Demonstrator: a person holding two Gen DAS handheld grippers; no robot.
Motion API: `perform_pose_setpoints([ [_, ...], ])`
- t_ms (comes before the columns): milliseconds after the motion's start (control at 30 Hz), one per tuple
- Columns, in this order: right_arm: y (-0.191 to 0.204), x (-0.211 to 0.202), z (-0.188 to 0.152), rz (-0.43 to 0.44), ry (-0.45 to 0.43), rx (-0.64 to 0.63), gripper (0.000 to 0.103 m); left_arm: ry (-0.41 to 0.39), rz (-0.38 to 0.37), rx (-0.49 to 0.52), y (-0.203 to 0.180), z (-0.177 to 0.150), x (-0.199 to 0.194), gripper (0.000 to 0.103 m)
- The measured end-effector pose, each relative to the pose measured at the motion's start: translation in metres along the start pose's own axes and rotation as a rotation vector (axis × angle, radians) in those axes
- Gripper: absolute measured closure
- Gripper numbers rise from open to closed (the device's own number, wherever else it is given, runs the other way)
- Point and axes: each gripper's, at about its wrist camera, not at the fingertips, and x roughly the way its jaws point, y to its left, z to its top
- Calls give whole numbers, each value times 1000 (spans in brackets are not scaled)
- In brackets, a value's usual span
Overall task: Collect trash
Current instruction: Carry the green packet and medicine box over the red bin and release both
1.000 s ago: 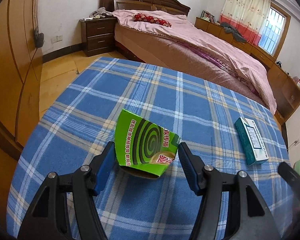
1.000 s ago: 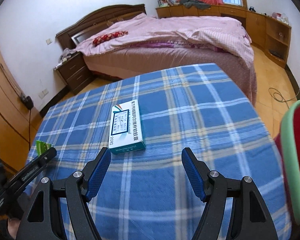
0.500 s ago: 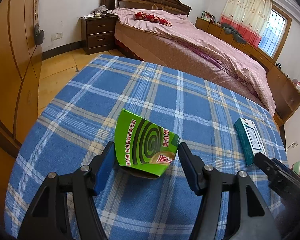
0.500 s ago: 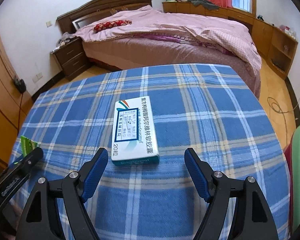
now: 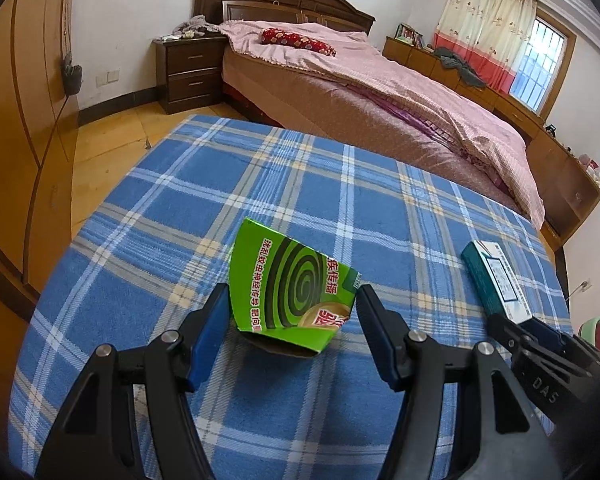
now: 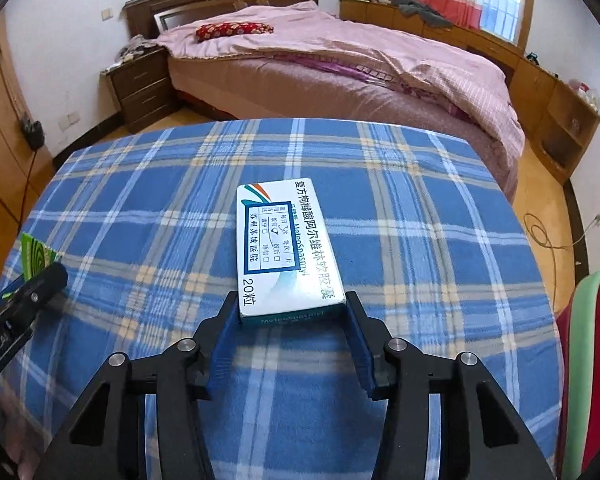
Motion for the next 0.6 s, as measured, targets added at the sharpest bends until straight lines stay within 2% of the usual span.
perform_pose_setpoints([
  [133,-7,-19,-11,13,-17,14,52,-2,-3,1,0,0,-1,39],
  [367,-23,-75,-47,10,-107,17,52,-10,-11,7,-3,1,-3,39],
  [600,-58,-124,-91,14,-161,157,52,-35,-3,34,-9,0,-8,39],
])
